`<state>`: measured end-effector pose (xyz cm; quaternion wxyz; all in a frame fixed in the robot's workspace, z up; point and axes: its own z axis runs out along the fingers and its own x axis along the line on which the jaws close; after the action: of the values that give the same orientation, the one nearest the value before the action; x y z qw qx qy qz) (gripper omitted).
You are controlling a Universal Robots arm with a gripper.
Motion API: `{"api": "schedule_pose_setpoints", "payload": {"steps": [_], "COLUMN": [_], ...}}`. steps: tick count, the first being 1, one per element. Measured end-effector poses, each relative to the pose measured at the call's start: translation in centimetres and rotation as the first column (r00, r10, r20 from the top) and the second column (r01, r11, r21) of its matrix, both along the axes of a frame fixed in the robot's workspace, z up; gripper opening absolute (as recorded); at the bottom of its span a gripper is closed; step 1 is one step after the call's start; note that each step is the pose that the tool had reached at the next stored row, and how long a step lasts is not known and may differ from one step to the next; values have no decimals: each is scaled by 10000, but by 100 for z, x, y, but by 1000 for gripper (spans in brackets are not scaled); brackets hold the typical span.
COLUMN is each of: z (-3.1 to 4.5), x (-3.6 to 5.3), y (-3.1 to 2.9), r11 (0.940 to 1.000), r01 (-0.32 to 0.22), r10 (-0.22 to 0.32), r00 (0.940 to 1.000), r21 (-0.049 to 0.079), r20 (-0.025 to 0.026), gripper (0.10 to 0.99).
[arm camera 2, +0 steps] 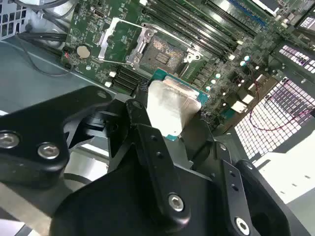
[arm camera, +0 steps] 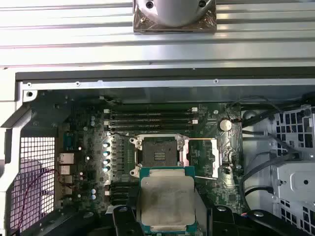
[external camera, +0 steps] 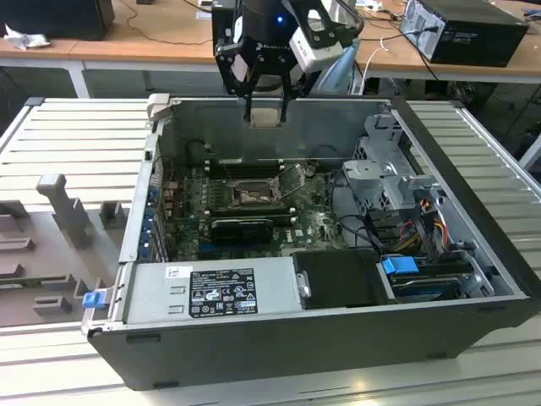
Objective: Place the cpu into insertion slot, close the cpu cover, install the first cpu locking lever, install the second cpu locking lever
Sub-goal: 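Place the cpu into insertion slot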
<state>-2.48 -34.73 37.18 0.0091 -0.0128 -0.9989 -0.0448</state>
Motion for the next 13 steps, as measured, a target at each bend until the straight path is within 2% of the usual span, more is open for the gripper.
{"api": "schedule_pose_setpoints", "payload": {"steps": [7,11,13], "z": [0,-2,-3], "x": [0,0,0], "y": [0,0,0], "r11": [9989,9967,9936], "r01": [476,811,1129], "r10": [-476,-811,-1129], "r00": [9989,9967,9936], "r21": [0,0,-1], "r20": [0,0,0], "gripper": [529,529,529]}}
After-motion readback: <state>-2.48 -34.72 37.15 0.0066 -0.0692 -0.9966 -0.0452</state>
